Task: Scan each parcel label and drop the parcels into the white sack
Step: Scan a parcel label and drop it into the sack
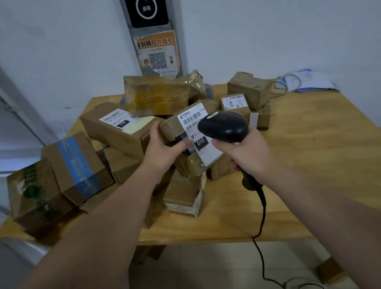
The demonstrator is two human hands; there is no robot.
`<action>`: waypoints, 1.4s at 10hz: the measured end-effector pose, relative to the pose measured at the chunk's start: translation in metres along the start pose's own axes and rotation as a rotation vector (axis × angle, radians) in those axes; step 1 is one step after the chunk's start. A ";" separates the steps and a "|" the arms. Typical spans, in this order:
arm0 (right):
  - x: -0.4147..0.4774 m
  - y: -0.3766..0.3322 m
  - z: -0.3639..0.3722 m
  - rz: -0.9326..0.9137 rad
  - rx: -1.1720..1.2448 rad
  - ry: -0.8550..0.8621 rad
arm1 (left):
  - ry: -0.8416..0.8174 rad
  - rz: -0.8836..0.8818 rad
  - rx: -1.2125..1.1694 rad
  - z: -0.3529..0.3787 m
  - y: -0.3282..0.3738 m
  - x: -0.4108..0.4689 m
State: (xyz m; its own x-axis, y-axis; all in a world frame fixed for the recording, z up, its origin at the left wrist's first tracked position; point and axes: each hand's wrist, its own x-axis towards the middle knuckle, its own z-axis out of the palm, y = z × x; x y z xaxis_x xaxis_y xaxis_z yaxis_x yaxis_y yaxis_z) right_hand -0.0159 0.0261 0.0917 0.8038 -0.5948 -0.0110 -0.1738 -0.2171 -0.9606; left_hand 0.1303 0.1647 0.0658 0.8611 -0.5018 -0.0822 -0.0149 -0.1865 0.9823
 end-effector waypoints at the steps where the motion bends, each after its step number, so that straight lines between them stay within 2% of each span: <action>1: 0.001 -0.002 -0.007 0.076 0.018 0.023 | 0.012 -0.060 -0.022 0.006 0.002 0.003; 3: 0.003 0.001 -0.011 0.148 0.004 0.011 | 0.022 -0.120 0.031 0.013 0.003 0.008; 10: 0.018 0.003 -0.012 0.171 0.037 -0.015 | 0.041 -0.100 0.034 0.024 -0.005 0.015; 12: 0.026 0.004 -0.003 0.150 0.139 -0.067 | 0.102 -0.066 -0.022 0.023 -0.008 0.000; 14: 0.019 0.003 0.023 0.071 0.354 -0.227 | 0.257 0.021 -0.115 0.000 -0.017 -0.044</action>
State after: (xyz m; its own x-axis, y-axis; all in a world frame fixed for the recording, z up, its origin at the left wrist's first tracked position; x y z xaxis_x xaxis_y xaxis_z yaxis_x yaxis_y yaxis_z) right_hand 0.0121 0.0323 0.0821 0.9085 -0.4047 -0.1039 -0.0593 0.1212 -0.9909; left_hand 0.0926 0.1897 0.0529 0.9622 -0.2706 -0.0311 0.0114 -0.0742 0.9972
